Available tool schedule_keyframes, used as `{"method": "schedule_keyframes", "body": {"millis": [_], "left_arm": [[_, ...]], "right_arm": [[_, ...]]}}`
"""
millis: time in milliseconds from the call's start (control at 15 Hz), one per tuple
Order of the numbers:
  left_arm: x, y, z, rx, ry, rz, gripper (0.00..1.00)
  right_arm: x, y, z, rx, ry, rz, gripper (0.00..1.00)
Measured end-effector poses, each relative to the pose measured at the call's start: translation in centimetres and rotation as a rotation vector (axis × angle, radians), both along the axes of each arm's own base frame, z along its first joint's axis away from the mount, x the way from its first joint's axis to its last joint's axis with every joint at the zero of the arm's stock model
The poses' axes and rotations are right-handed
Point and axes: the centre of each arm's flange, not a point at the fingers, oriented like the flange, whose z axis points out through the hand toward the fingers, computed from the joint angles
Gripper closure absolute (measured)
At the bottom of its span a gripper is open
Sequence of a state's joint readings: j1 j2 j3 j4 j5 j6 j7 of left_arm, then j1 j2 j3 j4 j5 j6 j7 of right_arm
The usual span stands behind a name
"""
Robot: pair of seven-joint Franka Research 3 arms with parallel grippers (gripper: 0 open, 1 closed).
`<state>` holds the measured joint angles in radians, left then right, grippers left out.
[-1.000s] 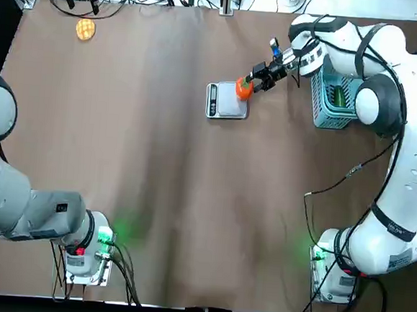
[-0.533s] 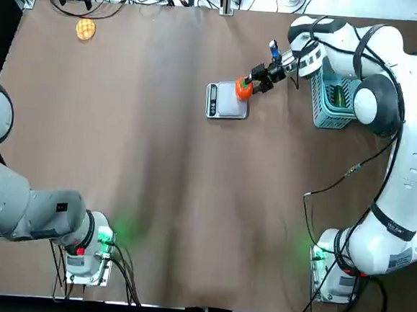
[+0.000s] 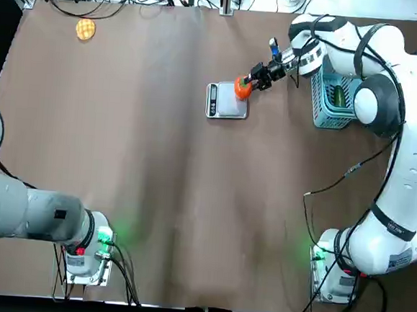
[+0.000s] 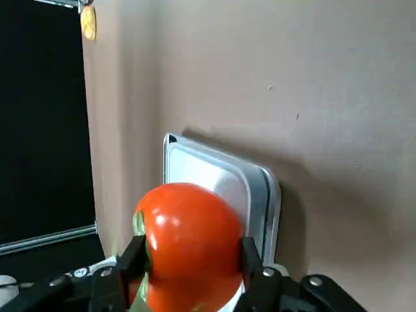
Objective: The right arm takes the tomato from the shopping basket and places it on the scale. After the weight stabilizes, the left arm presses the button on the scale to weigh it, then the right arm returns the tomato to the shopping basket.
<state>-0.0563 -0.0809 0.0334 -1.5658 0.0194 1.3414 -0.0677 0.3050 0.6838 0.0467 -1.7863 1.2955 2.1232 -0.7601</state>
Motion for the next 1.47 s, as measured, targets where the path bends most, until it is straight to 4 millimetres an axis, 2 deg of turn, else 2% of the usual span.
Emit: {"method": "schedule_keyframes", "body": {"millis": [67,200,333,533,600,867,1133,1467], "left_arm": [[-0.3,0.3,0.2,-0.002,-0.001,0.004,0.00],[-0.9,0.1,0.0,-0.004,0.003,-0.002,0.00],[-1.1,-0.1,-1.2,-0.005,-0.009,-0.003,0.00],[-1.5,0.7,-3.2,-0.021,-0.027,0.015,0.00],[-1.4,1.0,-3.4,-0.025,-0.043,0.022,0.00],[-1.1,1.5,-3.5,-0.039,-0.053,0.038,0.00],[-0.7,1.1,-3.3,-0.052,-0.061,0.035,0.00],[0.1,0.3,-2.4,-0.051,-0.081,0.023,0.00]], "right_arm": [[0.3,-0.2,0.3,-0.003,0.003,-0.010,0.37],[1.1,-0.7,2.3,-0.012,0.010,-0.013,0.37],[2.1,-2.3,5.8,-0.062,0.012,0.008,0.37],[3.1,-5.4,12.6,-0.193,-0.001,0.024,0.37],[3.3,-8.1,16.5,-0.310,-0.031,0.047,0.37],[3.3,-14.8,21.9,-0.551,-0.125,0.113,0.37],[2.8,-20.0,25.3,-0.740,-0.178,0.155,0.37],[2.5,-24.5,25.1,-0.894,-0.162,0.169,0.37]]}}
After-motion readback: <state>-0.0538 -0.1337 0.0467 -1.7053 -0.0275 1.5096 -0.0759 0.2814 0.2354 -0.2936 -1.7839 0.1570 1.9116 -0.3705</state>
